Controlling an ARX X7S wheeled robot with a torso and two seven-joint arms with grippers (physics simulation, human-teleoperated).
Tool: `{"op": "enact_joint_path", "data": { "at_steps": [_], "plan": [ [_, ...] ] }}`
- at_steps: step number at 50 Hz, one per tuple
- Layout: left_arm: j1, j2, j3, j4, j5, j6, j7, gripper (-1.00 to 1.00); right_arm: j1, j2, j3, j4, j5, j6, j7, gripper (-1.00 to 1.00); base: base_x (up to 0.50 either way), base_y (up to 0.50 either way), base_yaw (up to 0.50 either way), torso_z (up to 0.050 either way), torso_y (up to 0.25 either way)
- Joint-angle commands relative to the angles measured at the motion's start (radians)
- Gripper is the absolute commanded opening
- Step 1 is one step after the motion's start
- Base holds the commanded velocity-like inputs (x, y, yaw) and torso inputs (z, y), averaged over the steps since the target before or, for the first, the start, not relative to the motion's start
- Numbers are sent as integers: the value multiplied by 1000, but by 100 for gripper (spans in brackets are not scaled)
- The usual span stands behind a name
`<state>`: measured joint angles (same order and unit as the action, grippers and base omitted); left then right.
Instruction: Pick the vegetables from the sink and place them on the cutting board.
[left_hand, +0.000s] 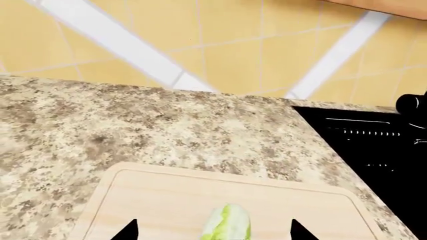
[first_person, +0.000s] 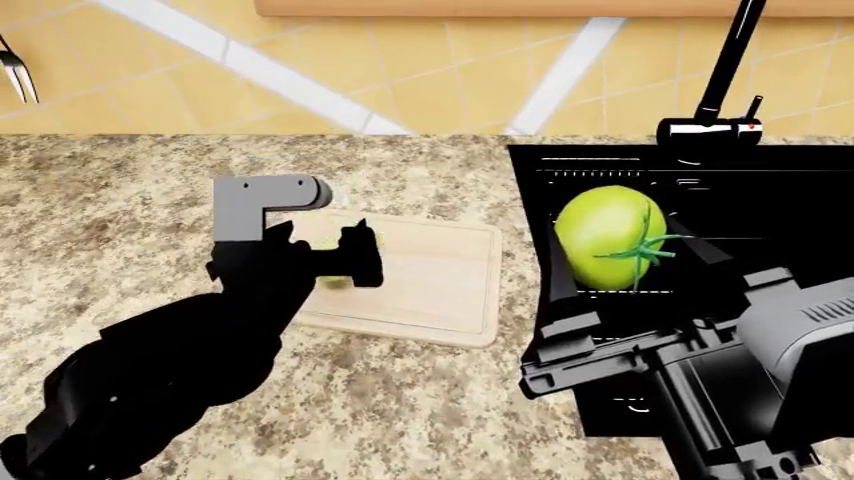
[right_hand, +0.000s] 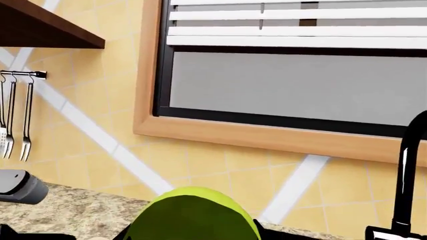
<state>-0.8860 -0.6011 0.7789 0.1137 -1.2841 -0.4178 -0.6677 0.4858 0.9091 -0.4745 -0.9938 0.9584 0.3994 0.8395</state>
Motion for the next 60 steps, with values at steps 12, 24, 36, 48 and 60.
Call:
{"op": "enact_joint_path", "data": {
  "at_steps": [12, 24, 36, 48, 60],
  "plan": [
    [93, -250, -254, 623, 44, 212, -202, 100, 33, -24, -17, 55, 69, 24, 2, -100, 0, 0, 0, 0, 1],
    [396, -332, -398, 681, 258, 529, -105, 100, 370, -237, -114, 408, 381, 262, -38, -100, 0, 0, 0, 0, 0],
    [403, -344, -402, 715, 268, 534, -97, 100, 659, -477, -217, 877, 481, 410, -163, -100, 0, 0, 0, 0, 0],
    [423, -368, -429, 722, 247, 559, -100, 100, 779, -602, -331, 1266, 495, 581, -206, -100, 0, 0, 0, 0, 0],
    [438, -382, -448, 727, 232, 578, -100, 100, 801, -650, -419, 1436, 432, 618, -274, -100, 0, 0, 0, 0, 0]
  ]
}}
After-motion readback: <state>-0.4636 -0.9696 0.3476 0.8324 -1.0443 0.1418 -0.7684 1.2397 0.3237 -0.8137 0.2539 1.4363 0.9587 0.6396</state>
